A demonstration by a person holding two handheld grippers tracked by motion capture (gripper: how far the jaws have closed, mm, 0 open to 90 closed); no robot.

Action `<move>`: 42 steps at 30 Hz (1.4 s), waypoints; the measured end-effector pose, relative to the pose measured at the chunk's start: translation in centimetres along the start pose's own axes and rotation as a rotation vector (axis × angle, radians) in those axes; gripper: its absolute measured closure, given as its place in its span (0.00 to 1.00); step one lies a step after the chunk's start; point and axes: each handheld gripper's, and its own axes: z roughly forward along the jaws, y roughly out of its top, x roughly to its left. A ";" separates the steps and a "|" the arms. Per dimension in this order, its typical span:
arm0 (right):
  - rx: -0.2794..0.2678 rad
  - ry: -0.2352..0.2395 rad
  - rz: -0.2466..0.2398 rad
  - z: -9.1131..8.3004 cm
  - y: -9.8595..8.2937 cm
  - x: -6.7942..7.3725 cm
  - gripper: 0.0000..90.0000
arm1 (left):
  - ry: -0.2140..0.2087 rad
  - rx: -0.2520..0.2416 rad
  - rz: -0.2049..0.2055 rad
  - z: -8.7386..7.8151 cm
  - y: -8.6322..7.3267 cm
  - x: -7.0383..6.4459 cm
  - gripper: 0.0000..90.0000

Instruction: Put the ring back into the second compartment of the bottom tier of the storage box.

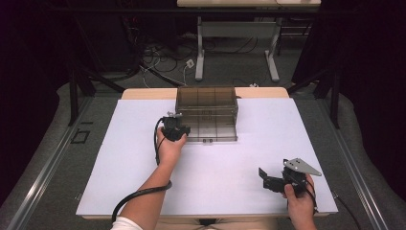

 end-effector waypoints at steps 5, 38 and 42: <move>0.003 0.000 0.000 0.0 0.0 0.0 0.01 | -0.009 -0.002 0.011 0.3 0.3 -0.7 0.84; -0.006 0.004 0.006 0.0 0.0 -0.1 0.01 | -0.078 0.023 0.073 2.6 1.0 -5.0 0.83; 0.000 0.003 0.000 0.0 0.0 -0.1 0.01 | -0.082 0.022 0.074 2.7 0.9 -5.1 0.83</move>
